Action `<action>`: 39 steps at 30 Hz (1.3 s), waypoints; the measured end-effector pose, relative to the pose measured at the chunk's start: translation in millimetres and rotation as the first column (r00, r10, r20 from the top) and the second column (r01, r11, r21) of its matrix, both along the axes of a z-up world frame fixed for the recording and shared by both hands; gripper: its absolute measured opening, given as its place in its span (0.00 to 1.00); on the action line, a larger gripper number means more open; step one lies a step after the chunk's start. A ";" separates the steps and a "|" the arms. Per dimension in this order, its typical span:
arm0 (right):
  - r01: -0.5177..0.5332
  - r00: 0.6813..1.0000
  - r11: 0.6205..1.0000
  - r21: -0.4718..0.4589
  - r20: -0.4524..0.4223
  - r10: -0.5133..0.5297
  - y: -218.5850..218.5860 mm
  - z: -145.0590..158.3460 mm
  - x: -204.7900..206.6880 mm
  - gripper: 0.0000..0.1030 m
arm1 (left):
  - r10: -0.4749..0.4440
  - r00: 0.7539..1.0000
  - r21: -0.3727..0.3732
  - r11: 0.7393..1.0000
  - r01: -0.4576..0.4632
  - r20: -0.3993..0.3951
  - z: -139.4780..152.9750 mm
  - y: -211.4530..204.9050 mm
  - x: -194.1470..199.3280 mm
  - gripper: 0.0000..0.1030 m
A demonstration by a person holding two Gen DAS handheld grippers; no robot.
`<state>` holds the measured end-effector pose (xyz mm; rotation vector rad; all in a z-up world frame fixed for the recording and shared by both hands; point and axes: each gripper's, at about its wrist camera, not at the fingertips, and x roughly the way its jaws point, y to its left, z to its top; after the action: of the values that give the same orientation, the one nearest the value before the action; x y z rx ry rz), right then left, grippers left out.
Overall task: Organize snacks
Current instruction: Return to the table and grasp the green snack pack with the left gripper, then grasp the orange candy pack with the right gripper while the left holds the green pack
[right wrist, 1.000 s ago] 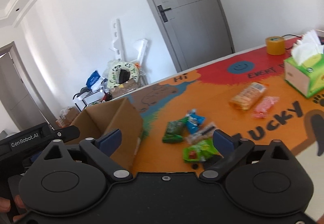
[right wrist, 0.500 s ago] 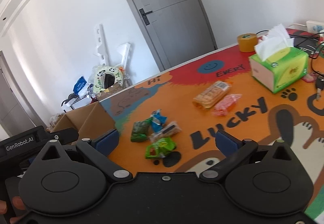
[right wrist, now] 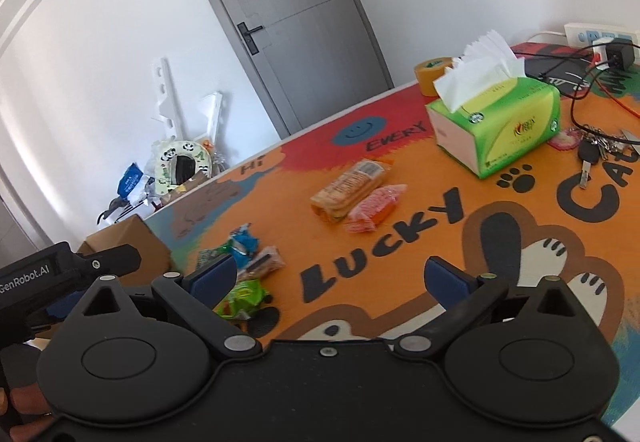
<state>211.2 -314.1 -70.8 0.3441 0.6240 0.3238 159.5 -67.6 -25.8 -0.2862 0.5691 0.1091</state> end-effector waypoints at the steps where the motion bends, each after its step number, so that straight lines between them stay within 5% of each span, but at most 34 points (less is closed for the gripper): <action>1: 0.003 1.000 1.000 -0.002 -0.004 -0.003 -1.4 -2.4 2.0 0.97 | -0.004 1.000 0.000 1.000 0.004 -0.004 -2.1 -2.3 3.1 0.91; 25: 0.045 0.995 0.999 -0.009 -0.089 -0.045 -32.3 -44.8 19.2 0.94 | -0.001 0.990 0.059 0.998 0.010 -0.139 -67.4 -44.8 53.6 0.89; 39: 0.016 0.996 1.000 -0.006 -0.088 -0.016 -20.4 -43.8 29.7 0.94 | -0.032 0.992 0.051 0.998 0.039 -0.126 -66.7 -41.9 52.7 0.41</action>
<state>240.9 -334.5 -114.6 0.3599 0.7078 0.2929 212.3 -109.6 -92.5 -0.2180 0.6942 0.1079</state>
